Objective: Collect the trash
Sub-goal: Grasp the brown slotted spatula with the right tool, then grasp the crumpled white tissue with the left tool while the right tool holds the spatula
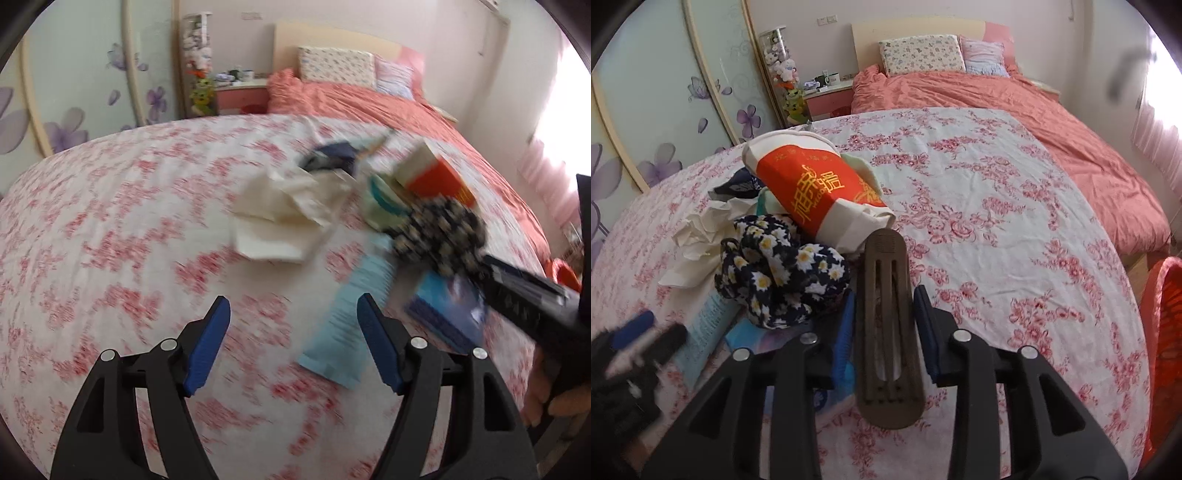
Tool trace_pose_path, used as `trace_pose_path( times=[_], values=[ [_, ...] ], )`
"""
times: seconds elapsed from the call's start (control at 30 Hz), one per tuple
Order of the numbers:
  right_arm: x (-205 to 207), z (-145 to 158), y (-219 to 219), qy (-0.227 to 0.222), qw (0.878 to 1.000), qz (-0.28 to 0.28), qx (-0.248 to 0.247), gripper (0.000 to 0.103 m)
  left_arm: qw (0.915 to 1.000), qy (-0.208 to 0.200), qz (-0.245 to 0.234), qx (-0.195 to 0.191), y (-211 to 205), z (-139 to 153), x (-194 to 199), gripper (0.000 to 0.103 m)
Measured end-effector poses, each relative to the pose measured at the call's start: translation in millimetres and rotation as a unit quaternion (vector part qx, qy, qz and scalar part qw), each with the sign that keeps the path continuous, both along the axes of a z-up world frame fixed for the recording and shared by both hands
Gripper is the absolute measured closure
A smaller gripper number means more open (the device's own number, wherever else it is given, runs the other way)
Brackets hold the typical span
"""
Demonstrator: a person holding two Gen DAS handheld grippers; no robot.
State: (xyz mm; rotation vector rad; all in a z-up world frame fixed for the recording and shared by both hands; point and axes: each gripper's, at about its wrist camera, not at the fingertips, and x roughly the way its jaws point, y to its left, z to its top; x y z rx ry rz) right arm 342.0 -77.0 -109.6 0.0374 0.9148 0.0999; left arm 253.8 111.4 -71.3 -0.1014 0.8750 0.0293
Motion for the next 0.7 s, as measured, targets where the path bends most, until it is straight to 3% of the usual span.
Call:
trace_pose_path(
  times=[0.1,0.2,0.5,0.63,0.67,0.7],
  values=[
    [-1,1,1,0.001,1.0,0.008,-0.013,0.071,0.9996,-0.002,0.022,-0.016,12,4,12,0.031],
    [-7,2,-13,0.001,1.0,-0.019,-0.018,0.071,0.9993,-0.009,0.029,-0.022,15,8,24,0.024],
    [-13,1,-34,0.003,0.999,-0.033,-0.014,0.07,0.9993,0.002,0.004,0.038,-12,-5,66,0.024],
    [-14,0,-33,-0.001,0.999,-0.034,-0.023,0.07,0.9997,0.014,0.01,0.017,-4,-13,80,0.04],
    [-14,-1,-31,-0.001,0.999,-0.032,-0.026,0.07,0.9997,0.011,0.012,0.015,-3,-13,78,0.051],
    [-15,0,-31,-0.002,0.999,-0.03,-0.027,0.07,0.9998,0.011,0.01,0.014,-1,-12,77,0.054]
  ],
)
